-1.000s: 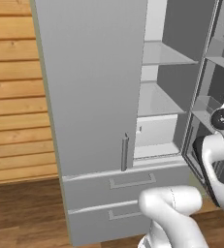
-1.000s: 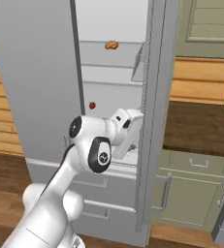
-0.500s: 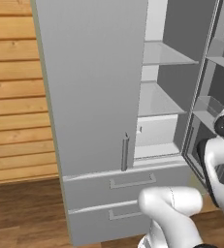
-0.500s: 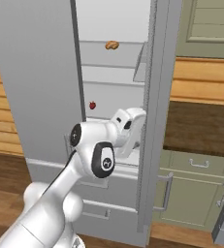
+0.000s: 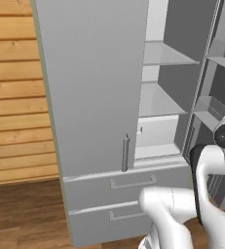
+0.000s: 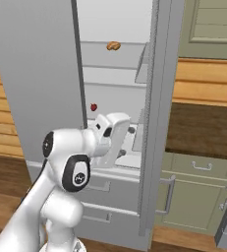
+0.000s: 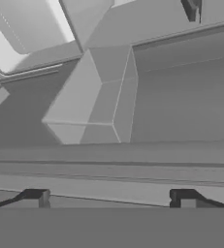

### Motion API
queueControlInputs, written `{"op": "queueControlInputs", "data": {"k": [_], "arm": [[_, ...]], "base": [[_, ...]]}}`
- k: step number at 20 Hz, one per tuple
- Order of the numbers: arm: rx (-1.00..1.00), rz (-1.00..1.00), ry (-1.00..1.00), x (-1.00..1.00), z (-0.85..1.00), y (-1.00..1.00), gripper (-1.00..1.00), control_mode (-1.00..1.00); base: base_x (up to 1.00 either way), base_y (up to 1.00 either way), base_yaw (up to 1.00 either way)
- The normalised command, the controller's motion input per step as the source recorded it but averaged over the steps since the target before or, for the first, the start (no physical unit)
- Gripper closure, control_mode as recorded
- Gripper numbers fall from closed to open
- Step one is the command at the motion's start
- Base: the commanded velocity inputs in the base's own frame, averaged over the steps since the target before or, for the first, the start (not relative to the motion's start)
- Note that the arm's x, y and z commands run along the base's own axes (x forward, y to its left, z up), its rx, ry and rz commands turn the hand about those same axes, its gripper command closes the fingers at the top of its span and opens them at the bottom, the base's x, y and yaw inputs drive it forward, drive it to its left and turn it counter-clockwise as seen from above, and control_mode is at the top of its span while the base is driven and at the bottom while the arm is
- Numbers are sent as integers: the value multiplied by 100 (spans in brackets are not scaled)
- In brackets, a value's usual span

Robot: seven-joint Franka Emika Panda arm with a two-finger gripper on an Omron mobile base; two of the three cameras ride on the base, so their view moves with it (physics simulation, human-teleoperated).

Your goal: Take the strawberry from the fridge and place it on top of the pancake, located on the dining counter.

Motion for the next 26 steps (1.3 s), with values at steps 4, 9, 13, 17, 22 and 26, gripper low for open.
{"op": "queueControlInputs", "data": {"k": [4, 9, 13, 17, 22, 26], "arm": [[18, -4, 0, -30, 0, 63, -100, -100], [34, 0, 0, -8, -33, 63, -100, -100], [33, 0, 0, -11, -44, 75, -100, -100], [32, 0, 0, -9, -57, 76, -100, -100], [29, 0, 0, -1, -45, 85, -100, -100], [27, -5, 0, 6, -17, 72, -100, -100]], "base": [[0, 0, 0], [0, 0, 0], [0, 0, 0], [0, 0, 0], [0, 0, 0], [0, 0, 0]]}}
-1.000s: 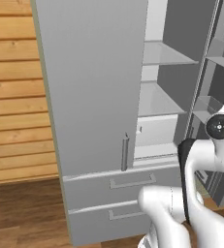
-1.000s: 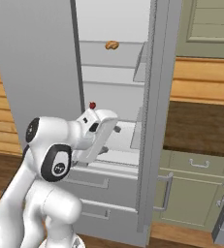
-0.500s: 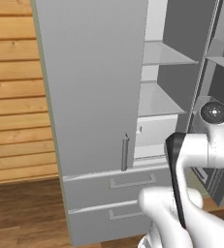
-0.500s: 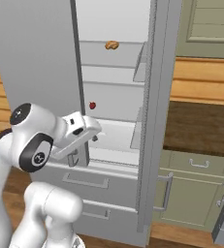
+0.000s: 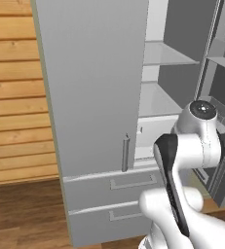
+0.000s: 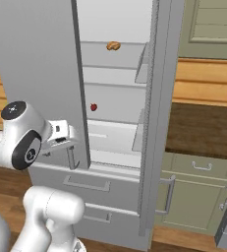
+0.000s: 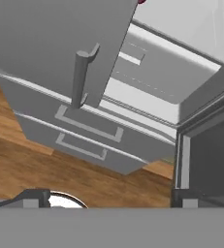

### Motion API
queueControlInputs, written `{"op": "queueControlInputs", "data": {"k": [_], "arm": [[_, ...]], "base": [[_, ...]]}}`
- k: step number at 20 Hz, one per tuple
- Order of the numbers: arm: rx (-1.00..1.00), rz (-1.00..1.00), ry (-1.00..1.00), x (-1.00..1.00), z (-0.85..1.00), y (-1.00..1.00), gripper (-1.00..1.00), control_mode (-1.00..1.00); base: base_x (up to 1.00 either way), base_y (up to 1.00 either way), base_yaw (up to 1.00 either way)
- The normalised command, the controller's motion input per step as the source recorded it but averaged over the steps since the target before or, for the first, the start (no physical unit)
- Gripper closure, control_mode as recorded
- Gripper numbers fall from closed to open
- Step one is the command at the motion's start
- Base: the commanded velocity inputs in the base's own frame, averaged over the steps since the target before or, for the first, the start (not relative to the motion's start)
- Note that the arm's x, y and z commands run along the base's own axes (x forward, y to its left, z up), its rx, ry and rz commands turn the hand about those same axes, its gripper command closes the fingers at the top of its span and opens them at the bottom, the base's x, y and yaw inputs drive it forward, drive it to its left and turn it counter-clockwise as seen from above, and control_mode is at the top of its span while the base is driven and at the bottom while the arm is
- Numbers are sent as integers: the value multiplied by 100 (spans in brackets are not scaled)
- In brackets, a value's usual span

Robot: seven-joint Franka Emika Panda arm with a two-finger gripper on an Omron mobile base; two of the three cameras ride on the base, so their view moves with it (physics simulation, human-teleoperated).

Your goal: Take the strawberry from the fridge and place it on top of the pancake, located on the dining counter.

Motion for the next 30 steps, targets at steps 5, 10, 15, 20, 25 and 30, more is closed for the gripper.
{"op": "queueControlInputs", "data": {"k": [5, 10, 15, 20, 25, 30], "arm": [[20, -14, 0, 33, -1, 51, -100, -100], [12, -12, 0, 39, 0, 37, -100, -100], [3, -2, 1, 29, -11, 7, -100, -100], [0, 0, 3, 35, -30, 1, -100, -100], [0, -1, 1, 53, -24, 14, -100, -100], [0, -3, 2, 44, -13, 16, -100, -100]], "base": [[0, 0, 0], [0, 0, 0], [0, 0, 0], [0, 0, 0], [0, 0, 0], [0, 0, 0]]}}
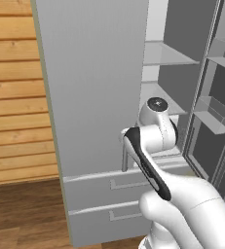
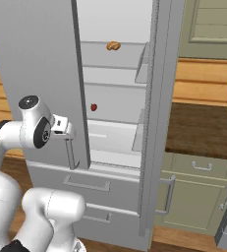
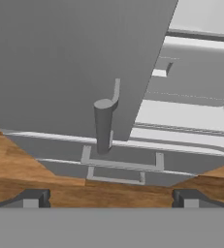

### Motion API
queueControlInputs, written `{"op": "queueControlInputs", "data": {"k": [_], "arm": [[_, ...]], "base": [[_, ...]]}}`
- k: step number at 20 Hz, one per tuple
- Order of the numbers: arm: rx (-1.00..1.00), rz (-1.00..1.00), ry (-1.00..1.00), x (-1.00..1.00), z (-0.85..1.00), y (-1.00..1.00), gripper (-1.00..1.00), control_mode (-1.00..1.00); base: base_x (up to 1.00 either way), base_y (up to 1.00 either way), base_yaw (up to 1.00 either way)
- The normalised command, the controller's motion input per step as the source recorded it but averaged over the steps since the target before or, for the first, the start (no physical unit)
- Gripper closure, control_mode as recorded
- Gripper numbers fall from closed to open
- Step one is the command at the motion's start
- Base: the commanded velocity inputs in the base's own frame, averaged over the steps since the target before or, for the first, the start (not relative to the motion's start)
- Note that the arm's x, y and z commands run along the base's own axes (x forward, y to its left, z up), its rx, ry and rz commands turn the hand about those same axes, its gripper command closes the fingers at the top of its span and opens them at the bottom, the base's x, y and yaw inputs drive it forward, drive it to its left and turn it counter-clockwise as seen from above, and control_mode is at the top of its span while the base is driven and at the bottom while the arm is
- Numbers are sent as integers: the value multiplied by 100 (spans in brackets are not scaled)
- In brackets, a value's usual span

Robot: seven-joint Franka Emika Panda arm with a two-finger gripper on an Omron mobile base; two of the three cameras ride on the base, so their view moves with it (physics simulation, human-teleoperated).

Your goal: Take the strawberry from the fridge and place it on top of the pancake, located on the dining counter.

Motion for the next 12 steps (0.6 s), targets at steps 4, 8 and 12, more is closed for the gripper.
{"op": "queueControlInputs", "data": {"k": [4, 8, 12], "arm": [[1, -1, 3, 43, -16, 0, -100, -100], [2, -2, 4, 44, -9, 0, -100, -100], [4, -1, 2, 32, -8, 0, -100, -100]], "base": [[0, 0, 0], [0, 0, 0], [0, 0, 0]]}}
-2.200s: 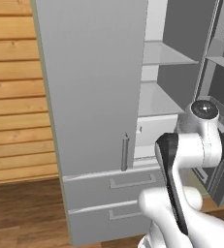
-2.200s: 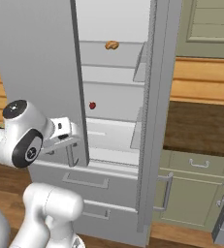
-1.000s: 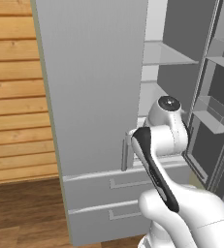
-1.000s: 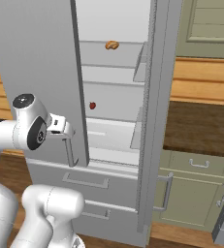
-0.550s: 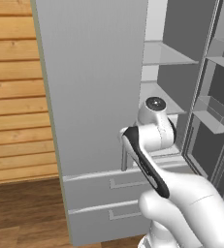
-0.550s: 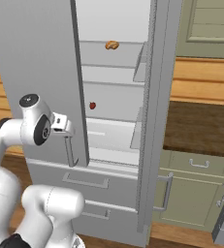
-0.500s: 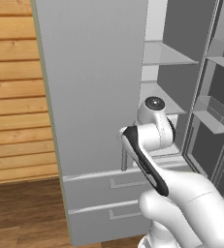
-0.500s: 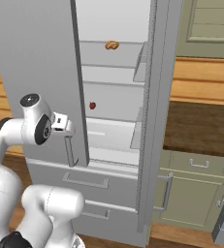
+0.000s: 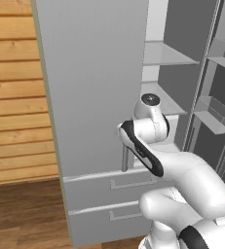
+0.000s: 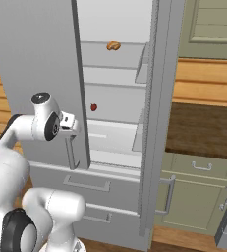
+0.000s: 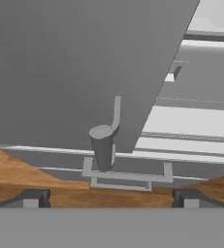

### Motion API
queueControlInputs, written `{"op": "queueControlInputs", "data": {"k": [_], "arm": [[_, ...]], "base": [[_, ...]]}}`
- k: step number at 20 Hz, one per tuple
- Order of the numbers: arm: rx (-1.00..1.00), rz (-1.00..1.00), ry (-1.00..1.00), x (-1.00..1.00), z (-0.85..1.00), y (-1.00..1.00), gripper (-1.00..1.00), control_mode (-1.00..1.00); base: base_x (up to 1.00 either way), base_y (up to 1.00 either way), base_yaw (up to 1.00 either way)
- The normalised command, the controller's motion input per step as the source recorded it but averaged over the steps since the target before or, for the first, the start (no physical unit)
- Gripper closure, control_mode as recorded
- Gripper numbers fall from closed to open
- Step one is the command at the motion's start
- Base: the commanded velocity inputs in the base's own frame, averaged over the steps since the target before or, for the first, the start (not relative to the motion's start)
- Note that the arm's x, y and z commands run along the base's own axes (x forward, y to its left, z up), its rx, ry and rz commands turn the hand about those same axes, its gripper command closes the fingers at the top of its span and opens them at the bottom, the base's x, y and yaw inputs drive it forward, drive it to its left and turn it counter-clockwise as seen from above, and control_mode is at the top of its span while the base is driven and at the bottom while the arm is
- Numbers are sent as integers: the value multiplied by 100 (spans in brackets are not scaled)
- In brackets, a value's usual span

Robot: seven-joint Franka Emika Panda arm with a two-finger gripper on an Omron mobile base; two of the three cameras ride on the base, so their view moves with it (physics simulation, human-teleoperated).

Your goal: Take the strawberry from the fridge and place it on top of the pancake, located on the dining counter.

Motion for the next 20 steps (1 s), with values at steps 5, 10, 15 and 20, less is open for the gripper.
{"op": "queueControlInputs", "data": {"k": [5, 10, 15, 20], "arm": [[5, 0, 0, 29, -6, 0, -100, -100], [3, -1, 0, 17, -25, 0, -100, -100], [0, -1, 0, 17, -37, 0, -100, -100], [0, -2, 0, 27, -21, 2, -100, -100]], "base": [[0, 0, 0], [0, 0, 0], [0, 0, 0], [0, 0, 0]]}}
